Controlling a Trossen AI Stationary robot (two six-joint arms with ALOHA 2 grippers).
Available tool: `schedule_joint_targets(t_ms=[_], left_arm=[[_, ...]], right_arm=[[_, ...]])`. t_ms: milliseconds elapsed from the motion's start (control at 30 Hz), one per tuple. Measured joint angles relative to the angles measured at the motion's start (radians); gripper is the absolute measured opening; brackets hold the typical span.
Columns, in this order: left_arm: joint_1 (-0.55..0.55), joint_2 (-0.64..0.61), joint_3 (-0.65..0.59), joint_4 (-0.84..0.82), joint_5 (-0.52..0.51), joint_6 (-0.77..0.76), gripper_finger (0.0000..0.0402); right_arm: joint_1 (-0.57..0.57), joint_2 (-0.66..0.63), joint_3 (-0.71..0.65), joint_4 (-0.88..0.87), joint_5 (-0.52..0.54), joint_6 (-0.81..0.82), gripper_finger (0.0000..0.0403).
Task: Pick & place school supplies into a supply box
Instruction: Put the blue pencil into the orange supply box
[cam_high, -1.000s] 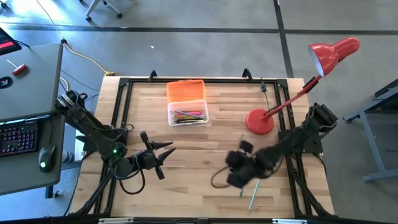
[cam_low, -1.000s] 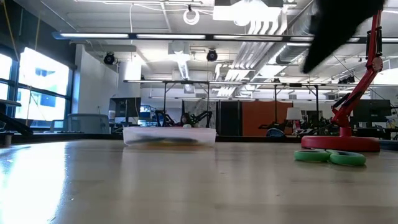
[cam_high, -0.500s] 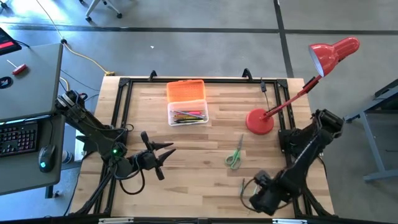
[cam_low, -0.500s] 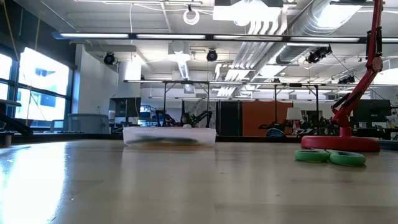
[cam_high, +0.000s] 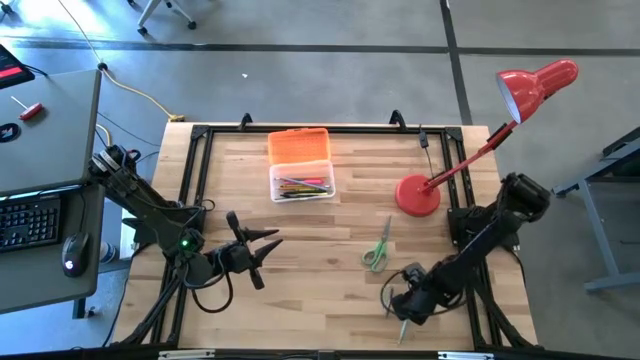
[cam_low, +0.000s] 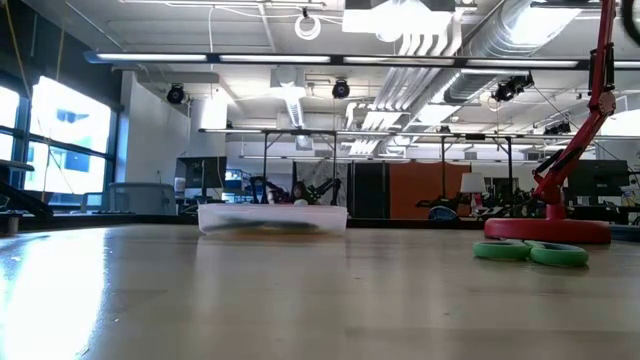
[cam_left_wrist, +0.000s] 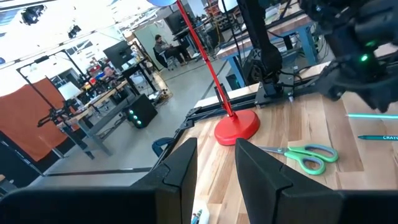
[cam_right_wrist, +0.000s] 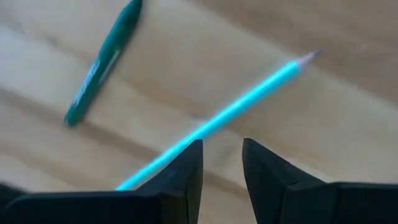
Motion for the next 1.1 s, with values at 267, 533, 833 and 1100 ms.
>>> schedule_joint_targets(t_ms=[267, 533, 833, 1100], left_arm=[[0.0, 0.0, 0.0, 0.0, 0.0, 0.001, 0.014], [0.0, 0.0, 0.0, 0.0, 0.0, 0.003, 0.014], [0.0, 0.0, 0.0, -0.001, 0.0, 0.003, 0.014], [0.0, 0.0, 0.0, -0.001, 0.0, 0.003, 0.014]], right_arm=[[-0.059, -0.003, -0.046, 0.008, -0.026, -0.06, 0.0091], [-0.098, -0.002, -0.047, -0.034, 0.036, -0.17, 0.0081], [-0.106, -0.002, -0.048, -0.038, 0.06, -0.243, 0.0007], [-0.116, -0.002, -0.047, -0.053, 0.166, -0.296, 0.0003]])
